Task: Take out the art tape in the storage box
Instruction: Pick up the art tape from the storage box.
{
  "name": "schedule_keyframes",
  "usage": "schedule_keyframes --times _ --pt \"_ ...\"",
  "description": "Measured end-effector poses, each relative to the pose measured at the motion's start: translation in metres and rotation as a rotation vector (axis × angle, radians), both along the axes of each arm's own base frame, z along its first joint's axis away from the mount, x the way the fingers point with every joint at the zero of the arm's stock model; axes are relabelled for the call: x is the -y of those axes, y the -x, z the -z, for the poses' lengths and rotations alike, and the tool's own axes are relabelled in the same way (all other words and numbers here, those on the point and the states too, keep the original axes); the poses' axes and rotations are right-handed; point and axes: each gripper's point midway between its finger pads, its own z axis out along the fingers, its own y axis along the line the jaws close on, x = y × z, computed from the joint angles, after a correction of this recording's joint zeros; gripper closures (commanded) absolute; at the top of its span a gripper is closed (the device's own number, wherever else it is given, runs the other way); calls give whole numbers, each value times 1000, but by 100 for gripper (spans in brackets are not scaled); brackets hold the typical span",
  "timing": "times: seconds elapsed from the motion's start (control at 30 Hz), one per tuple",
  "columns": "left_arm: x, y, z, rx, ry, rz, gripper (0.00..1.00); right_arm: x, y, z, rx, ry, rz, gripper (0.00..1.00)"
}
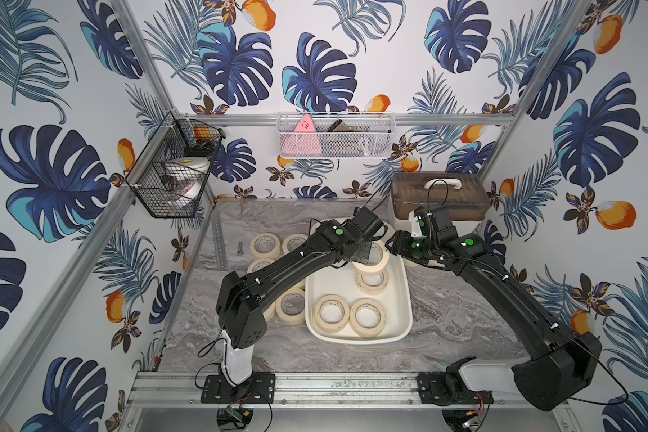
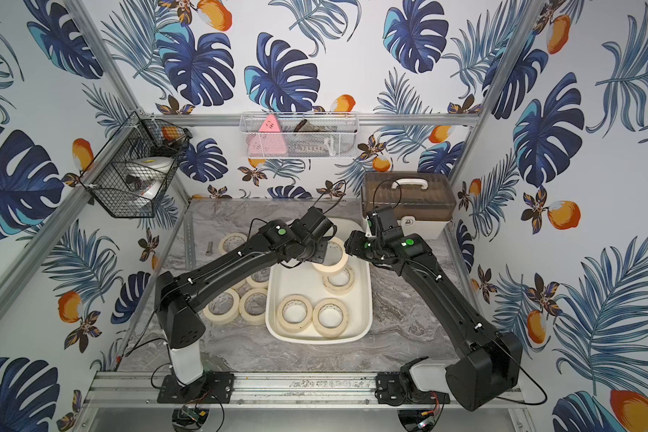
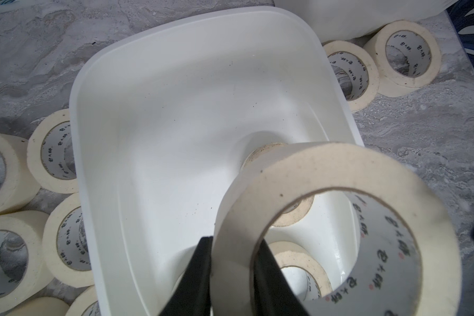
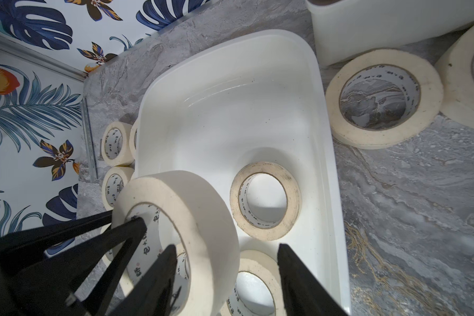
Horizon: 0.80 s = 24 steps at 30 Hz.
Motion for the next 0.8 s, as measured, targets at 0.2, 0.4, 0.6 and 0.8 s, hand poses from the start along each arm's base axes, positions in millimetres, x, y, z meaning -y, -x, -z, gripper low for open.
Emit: schedule_keyframes --times 0.2,0.4,0.6,0.8 --pt "16 2 4 -21 -2 30 93 2 2 9 -5 39 -9 40" --pt "30 2 2 -18 11 50 93 5 -2 22 -22 94 -11 53" --pt "35 1 3 -20 4 61 93 8 3 34 -51 162 -54 75" --pt "41 0 2 -6 16 83 76 13 9 40 -77 208 -81 94"
